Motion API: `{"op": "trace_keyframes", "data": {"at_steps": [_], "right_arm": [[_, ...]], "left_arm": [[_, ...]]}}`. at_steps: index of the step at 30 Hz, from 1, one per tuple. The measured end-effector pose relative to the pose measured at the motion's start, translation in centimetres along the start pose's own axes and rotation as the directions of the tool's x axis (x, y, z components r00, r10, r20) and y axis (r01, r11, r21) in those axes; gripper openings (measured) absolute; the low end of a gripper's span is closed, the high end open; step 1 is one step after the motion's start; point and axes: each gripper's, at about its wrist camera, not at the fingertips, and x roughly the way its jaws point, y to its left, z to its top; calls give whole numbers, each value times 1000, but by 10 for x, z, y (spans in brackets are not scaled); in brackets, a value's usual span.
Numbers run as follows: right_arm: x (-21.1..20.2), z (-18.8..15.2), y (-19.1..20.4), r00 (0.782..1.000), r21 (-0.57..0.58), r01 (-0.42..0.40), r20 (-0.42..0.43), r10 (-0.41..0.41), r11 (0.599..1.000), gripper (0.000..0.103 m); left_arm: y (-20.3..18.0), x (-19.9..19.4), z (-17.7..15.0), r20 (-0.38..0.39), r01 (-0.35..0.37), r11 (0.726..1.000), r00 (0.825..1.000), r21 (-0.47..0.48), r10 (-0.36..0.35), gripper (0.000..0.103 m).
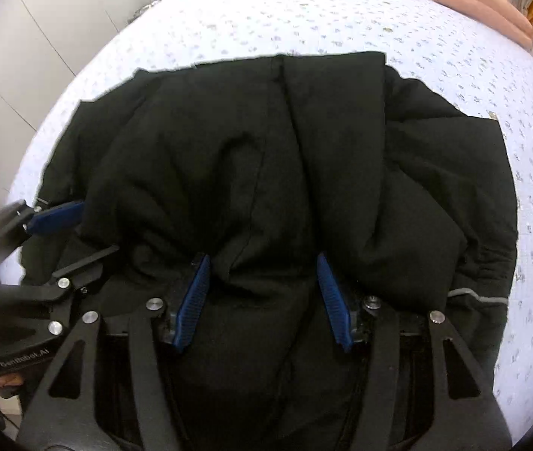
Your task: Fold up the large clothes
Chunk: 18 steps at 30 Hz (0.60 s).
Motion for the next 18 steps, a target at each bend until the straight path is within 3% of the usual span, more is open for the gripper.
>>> {"op": "trace_keyframes", "data": {"at_steps": [4, 7, 9, 13, 18], "right_arm": [[-57, -12, -2, 995, -11, -54, 88, 55, 998, 56], [-82, -24, 12, 990, -54, -70, 117, 76, 996, 57], [-71, -31, 17, 994, -70, -75, 78, 81, 995, 56], [-12, -39, 10, 998, -51, -20, -54, 17, 999, 57], [-15, -42, 5, 1000, -57, -21, 7, 21, 998, 58]], "left_arm": [[5, -54, -8, 92, 78, 996, 993, -34, -75, 64], [8, -60, -22, 71, 99, 993, 993, -59, -94, 65], [9, -43, -31, 37, 84, 994, 996, -71, -82, 65], [14, 7, -37, -16, 49, 994, 999, -95, -50, 66], [6, 3, -40, 39, 4, 999, 999, -52, -2, 66]]}}
